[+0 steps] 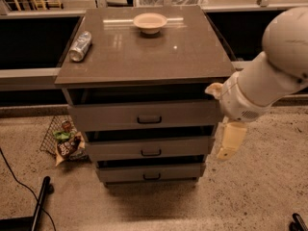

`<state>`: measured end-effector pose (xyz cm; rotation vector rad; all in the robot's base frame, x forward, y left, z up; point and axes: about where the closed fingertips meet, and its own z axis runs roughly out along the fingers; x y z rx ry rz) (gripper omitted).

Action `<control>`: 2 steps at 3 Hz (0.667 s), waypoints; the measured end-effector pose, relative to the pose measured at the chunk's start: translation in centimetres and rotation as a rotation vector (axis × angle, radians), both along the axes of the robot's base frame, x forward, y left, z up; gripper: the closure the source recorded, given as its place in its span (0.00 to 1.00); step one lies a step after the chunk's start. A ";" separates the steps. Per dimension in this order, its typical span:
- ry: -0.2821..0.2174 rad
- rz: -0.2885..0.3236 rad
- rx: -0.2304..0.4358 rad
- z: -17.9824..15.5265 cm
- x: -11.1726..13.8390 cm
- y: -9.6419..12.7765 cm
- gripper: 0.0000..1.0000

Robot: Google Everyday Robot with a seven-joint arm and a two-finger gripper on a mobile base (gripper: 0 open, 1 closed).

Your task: Open middle drawer

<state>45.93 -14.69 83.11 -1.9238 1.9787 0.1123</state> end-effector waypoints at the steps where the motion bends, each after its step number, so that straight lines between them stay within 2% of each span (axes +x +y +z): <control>1: -0.012 0.051 0.001 -5.5 0.7 2.3 0.00; 2: -0.012 0.067 0.030 -10.7 1.7 3.9 0.00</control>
Offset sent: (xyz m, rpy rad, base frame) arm 0.0300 0.0576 -0.1713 0.0683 -0.0110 0.0809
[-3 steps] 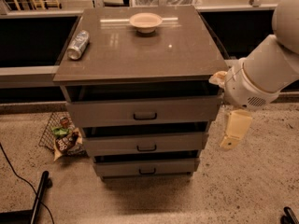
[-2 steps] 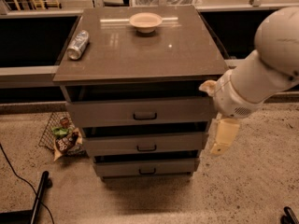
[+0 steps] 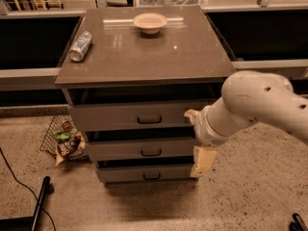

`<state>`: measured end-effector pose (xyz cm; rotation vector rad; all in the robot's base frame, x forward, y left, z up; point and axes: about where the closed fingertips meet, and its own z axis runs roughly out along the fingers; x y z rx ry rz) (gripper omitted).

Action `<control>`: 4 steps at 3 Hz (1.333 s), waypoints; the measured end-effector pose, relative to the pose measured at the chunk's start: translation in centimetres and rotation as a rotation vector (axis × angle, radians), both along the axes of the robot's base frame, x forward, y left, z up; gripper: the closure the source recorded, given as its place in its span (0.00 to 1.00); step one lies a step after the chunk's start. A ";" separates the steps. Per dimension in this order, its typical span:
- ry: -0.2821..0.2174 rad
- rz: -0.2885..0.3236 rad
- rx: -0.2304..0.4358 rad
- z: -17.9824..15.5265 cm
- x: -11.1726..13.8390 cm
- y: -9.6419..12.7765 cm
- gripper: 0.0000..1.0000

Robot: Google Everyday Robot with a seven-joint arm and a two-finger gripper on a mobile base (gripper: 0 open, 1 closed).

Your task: Open middle drawer

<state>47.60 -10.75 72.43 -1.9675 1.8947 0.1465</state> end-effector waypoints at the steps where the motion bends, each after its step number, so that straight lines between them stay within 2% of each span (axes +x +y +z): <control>1: 0.021 0.008 0.062 -4.9 1.3 1.6 0.00; 2: 0.014 0.020 0.067 -5.3 1.3 1.6 0.00; 4: 0.013 0.057 0.024 -14.0 2.5 0.4 0.00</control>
Offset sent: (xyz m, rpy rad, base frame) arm 0.0101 0.0135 -0.0373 0.0478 0.0144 0.0095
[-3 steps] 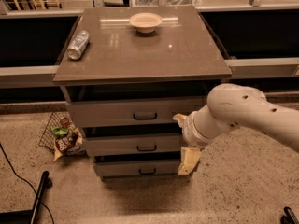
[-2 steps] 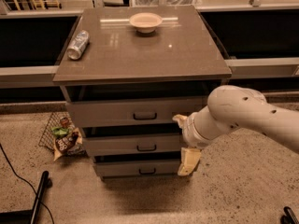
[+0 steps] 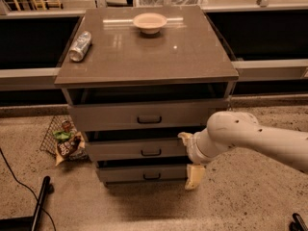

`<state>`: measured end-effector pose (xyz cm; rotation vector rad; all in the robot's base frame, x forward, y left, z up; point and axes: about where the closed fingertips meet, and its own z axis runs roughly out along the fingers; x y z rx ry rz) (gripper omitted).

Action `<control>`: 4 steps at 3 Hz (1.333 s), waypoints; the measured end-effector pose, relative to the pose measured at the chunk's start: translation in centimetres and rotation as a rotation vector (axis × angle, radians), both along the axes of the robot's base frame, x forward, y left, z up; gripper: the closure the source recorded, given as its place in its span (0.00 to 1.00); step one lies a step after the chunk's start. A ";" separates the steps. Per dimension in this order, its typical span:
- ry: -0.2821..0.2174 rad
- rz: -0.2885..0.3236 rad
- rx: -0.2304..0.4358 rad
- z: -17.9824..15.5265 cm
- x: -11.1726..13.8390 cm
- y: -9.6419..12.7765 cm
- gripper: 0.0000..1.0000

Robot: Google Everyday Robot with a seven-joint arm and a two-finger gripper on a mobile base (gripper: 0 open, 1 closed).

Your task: Open middle drawer

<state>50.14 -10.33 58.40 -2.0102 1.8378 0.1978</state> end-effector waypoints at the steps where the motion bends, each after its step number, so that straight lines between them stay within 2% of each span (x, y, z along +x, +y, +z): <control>1: 0.012 0.005 -0.001 -4.3 1.5 -0.7 0.00; 2: 0.020 0.023 0.065 -10.3 7.5 -1.9 0.00; 4: 0.013 0.033 0.031 -12.4 7.7 -1.8 0.00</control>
Offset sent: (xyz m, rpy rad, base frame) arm 0.0804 -0.0316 -0.1182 0.0768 0.0309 0.0006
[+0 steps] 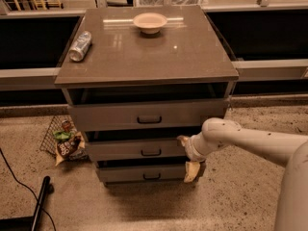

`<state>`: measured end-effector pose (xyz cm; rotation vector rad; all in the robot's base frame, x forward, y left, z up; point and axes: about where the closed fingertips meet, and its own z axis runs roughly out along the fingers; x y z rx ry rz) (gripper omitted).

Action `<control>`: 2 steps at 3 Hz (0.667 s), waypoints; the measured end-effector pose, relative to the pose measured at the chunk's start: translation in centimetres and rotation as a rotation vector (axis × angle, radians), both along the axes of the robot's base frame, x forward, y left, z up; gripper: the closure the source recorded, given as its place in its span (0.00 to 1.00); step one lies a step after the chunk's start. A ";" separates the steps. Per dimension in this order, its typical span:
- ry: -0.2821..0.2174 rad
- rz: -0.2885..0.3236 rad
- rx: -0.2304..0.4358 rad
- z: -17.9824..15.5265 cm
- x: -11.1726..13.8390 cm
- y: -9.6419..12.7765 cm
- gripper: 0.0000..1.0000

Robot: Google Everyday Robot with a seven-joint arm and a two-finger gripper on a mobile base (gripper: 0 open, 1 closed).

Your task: Open middle drawer

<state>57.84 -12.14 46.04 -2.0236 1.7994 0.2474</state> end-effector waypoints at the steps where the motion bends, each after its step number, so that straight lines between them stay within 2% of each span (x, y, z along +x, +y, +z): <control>1: -0.023 -0.005 -0.001 -0.9 0.9 -0.4 0.00; 2: -0.034 0.004 0.022 -1.6 2.0 -0.5 0.00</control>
Offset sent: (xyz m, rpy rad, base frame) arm 0.0385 -0.0094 -0.0203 0.0543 -0.0598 0.0168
